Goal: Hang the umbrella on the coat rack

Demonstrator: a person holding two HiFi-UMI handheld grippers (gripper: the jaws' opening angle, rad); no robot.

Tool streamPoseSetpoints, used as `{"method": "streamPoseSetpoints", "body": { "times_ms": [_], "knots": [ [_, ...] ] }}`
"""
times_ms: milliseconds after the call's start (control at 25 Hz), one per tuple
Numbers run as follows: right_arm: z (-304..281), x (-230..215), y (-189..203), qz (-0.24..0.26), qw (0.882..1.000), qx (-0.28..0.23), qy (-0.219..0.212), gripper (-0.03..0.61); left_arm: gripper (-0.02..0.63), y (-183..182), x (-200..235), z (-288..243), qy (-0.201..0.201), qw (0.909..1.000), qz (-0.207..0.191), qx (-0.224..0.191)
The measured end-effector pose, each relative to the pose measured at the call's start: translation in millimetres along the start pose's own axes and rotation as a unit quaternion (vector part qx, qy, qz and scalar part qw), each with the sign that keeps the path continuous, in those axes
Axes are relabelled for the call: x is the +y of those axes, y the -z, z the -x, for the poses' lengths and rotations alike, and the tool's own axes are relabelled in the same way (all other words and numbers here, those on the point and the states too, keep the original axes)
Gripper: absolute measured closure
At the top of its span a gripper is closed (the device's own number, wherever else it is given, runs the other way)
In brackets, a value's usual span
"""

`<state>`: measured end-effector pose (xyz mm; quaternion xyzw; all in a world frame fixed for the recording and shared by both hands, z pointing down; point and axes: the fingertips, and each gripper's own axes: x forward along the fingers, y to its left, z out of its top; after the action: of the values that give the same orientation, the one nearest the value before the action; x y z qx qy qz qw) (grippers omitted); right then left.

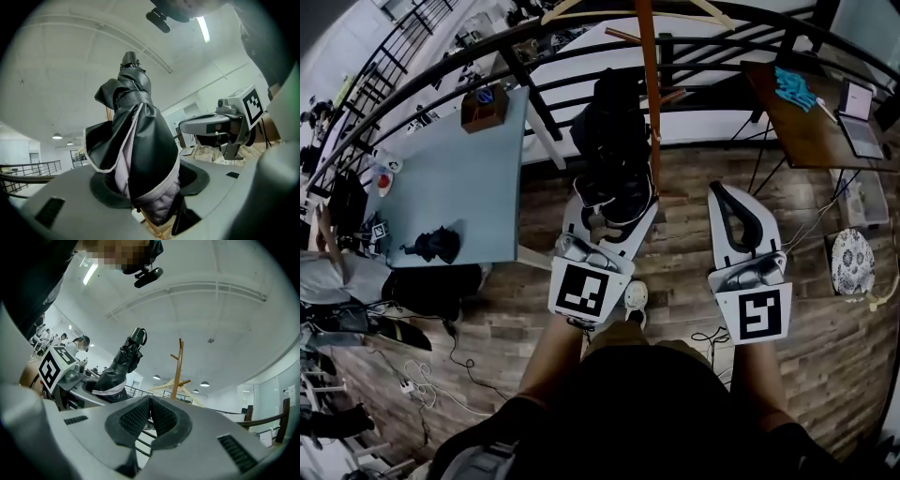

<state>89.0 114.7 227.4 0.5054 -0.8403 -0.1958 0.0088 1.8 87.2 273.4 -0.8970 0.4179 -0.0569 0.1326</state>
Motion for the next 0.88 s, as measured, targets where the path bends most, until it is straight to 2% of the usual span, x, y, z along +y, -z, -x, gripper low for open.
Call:
{"method": "streamPoseSetpoints", "body": {
  "times_ms": [320, 880],
  "knots": [
    [-67, -15, 13, -0.002, 1.0, 0.003, 0.005, 0.549, 0.36, 16, 49, -41, 0.014, 0.9997, 0.018, 0.004],
    [-129, -17, 15, 0.009, 1.0, 0.002, 0.021, 0.548, 0.36, 29, 100, -71, 0.034, 0.9993, 0.015, -0.005]
  ]
}}
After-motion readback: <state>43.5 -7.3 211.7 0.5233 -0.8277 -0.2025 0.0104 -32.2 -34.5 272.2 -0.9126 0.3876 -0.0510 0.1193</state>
